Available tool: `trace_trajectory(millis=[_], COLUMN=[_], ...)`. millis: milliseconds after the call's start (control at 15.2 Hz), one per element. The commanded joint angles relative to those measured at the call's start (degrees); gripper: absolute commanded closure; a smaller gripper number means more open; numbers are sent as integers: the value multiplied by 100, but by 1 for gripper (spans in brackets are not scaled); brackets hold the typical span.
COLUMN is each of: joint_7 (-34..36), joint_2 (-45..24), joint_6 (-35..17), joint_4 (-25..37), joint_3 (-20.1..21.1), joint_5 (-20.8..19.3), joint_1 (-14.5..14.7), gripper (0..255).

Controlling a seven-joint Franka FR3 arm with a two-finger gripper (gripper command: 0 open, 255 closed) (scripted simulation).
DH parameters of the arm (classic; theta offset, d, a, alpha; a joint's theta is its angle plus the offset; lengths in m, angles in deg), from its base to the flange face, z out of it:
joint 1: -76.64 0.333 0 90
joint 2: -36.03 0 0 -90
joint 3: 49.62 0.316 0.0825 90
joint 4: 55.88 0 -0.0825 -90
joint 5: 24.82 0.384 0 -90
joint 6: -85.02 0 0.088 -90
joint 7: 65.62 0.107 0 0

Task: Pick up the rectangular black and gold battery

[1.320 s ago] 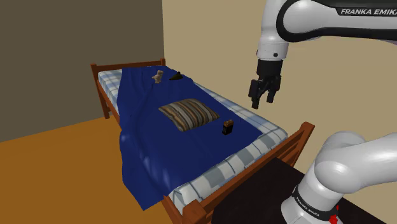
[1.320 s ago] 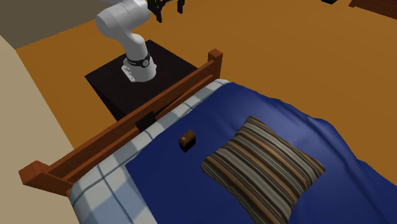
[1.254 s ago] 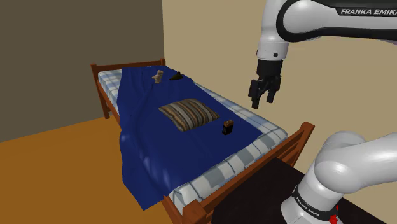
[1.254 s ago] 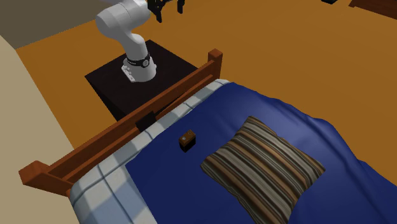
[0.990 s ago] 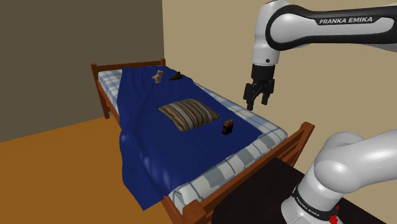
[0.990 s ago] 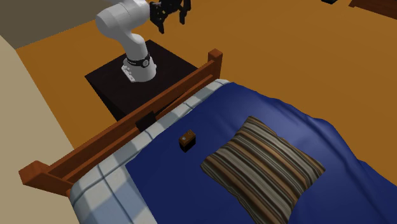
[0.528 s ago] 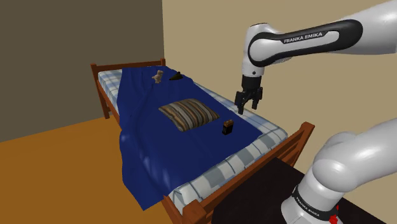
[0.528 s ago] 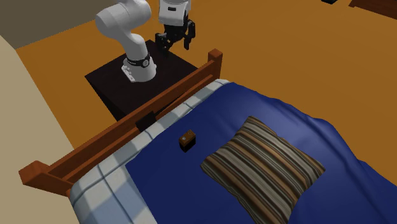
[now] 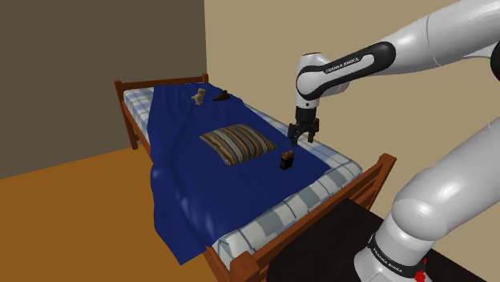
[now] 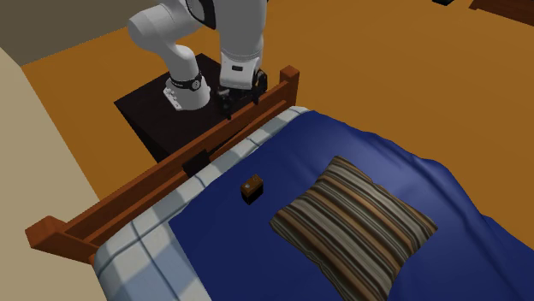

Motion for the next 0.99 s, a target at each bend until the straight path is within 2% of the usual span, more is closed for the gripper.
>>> trace_trajectory(millis=[0, 396, 792, 924], joint_7=[-96, -376, -668, -694], joint_2=[-456, -1749, -3060, -3218], joint_6=[-294, -935, -1337, -1425], joint_4=[166, 808, 1700, 1767], joint_3=[-90, -297, -415, -414], joint_5=[-17, 43, 216, 240], joint_1=[-55, -205, -396, -421], gripper=[0, 0, 0, 0])
